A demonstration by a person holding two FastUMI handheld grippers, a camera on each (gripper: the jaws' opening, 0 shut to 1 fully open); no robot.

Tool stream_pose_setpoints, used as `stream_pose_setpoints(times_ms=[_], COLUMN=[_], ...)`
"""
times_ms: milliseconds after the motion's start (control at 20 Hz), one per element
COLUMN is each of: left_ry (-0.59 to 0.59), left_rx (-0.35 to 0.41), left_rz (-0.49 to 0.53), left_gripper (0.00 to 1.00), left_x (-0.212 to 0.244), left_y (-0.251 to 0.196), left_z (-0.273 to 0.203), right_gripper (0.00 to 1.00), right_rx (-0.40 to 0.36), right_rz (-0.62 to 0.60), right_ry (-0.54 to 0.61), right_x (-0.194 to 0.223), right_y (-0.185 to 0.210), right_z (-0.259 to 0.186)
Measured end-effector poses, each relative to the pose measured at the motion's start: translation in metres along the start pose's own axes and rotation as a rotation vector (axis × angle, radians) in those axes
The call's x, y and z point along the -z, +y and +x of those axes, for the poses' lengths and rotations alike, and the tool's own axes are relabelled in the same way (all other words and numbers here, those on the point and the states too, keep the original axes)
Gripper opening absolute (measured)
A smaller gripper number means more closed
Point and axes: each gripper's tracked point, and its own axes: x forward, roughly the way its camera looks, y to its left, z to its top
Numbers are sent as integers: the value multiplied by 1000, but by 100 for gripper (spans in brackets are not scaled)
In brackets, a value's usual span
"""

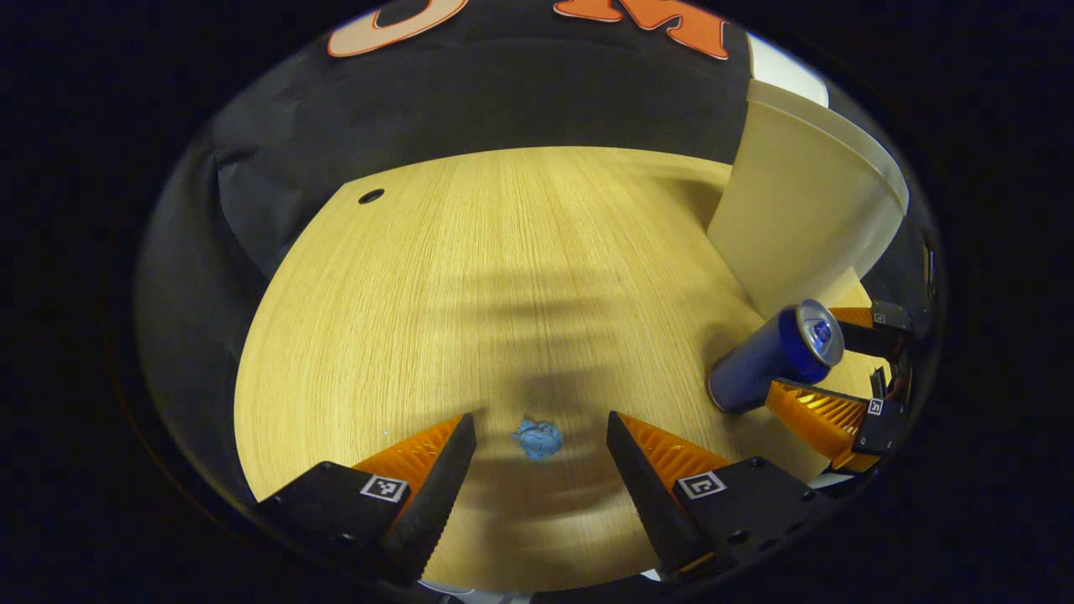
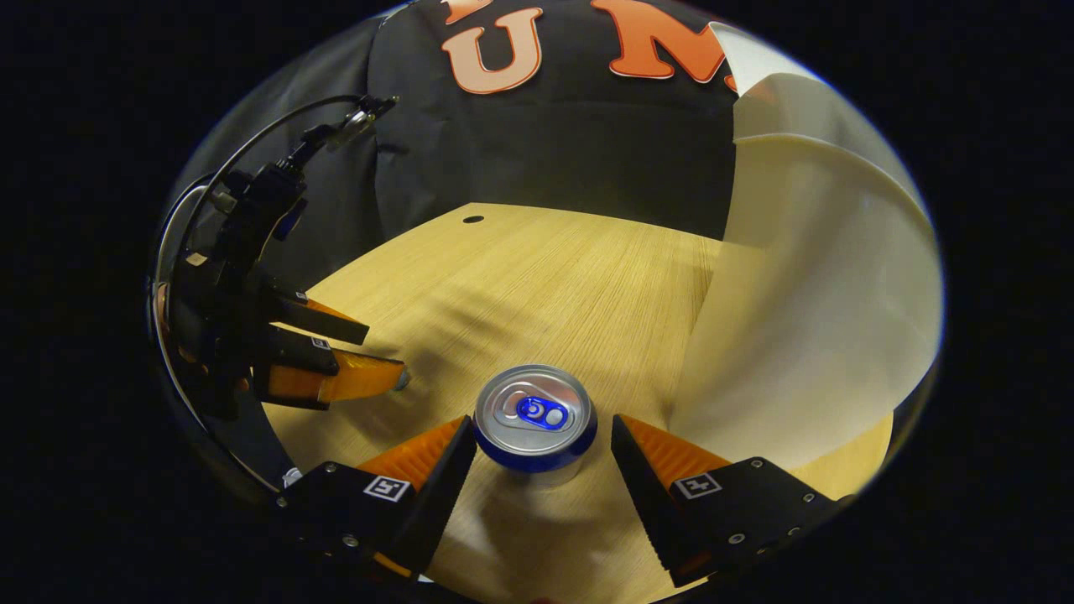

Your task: Press the lid of the desktop garbage bin to open it, pick up the crumpled paper on the desktop and throw it into the bin, then pick up the pop can on the desktop and drop it into the bin, and finally close the garbage bin lid.

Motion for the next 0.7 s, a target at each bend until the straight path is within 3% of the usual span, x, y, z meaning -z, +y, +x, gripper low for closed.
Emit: stream_pose_setpoints(times_ms=[50, 300, 450, 500, 600, 650, 700], left_ry=[19, 91, 45, 43, 34, 31, 25], left_rx=[-1, -4, 11, 7, -5, -7, -11], left_rz=[-6, 10, 25, 27, 10, 2, 0], left_gripper=[100, 99, 83, 83, 54, 40, 25], left_x=[4, 27, 9, 3, -9, -16, -25], left_y=[2, 6, 3, 4, 5, 6, 8], left_z=[5, 26, 31, 30, 36, 31, 31], right_gripper=[98, 98, 98, 98, 96, 83, 77], right_rx=[1, 12, 13, 11, 1, 7, 3], right_rz=[4, 16, 19, 20, 14, 10, 14], right_ry=[6, 30, 37, 42, 54, 52, 49], right_x=[4, 9, 11, 12, 13, 13, 10], right_y=[0, 2, 3, 3, 6, 5, 7], right_z=[5, 21, 24, 26, 30, 29, 28])
